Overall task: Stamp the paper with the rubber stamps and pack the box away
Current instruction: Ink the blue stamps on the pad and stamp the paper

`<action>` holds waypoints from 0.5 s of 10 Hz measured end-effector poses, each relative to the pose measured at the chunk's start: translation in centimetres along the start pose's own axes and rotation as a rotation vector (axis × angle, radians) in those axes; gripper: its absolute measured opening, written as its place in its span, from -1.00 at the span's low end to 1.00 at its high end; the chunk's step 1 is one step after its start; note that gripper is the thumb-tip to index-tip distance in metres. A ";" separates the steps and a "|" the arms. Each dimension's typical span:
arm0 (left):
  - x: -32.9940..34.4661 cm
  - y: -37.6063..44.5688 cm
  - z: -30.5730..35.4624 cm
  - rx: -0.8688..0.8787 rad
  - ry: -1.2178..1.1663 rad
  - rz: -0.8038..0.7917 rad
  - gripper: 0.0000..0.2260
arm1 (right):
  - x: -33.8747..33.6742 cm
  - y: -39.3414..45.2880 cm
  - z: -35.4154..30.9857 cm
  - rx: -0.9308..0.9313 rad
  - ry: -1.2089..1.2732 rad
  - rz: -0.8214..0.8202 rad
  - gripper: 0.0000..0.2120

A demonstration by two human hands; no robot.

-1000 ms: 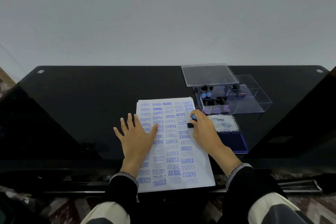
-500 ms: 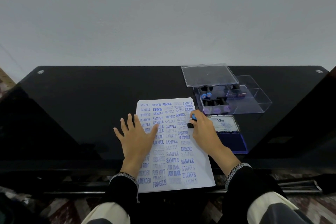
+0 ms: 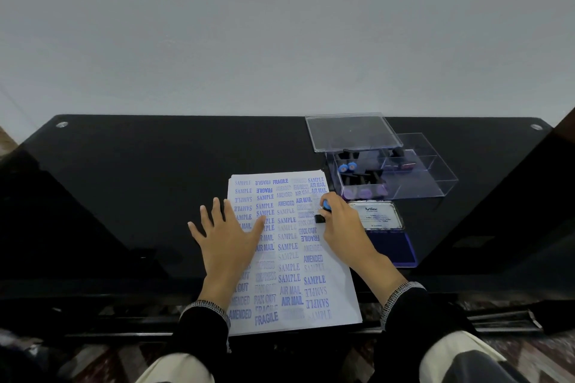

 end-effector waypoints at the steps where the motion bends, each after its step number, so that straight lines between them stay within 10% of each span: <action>1: -0.1 -0.1 0.1 0.007 -0.003 0.007 -0.15 | 0.0 0.1 -0.1 0.004 -0.012 -0.001 -0.70; 5: 0.0 -0.1 0.1 0.006 -0.011 0.003 -0.15 | -0.1 0.0 -0.1 0.013 -0.013 -0.019 -0.72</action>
Point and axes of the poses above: each hand's wrist, its own y-axis towards the middle knuckle, its own x-axis out of the palm, z = x × y, the point moved 7 cm from there along y, towards the middle knuckle, and after that the axes turned 13 degrees about -y, right-handed, at the moved point
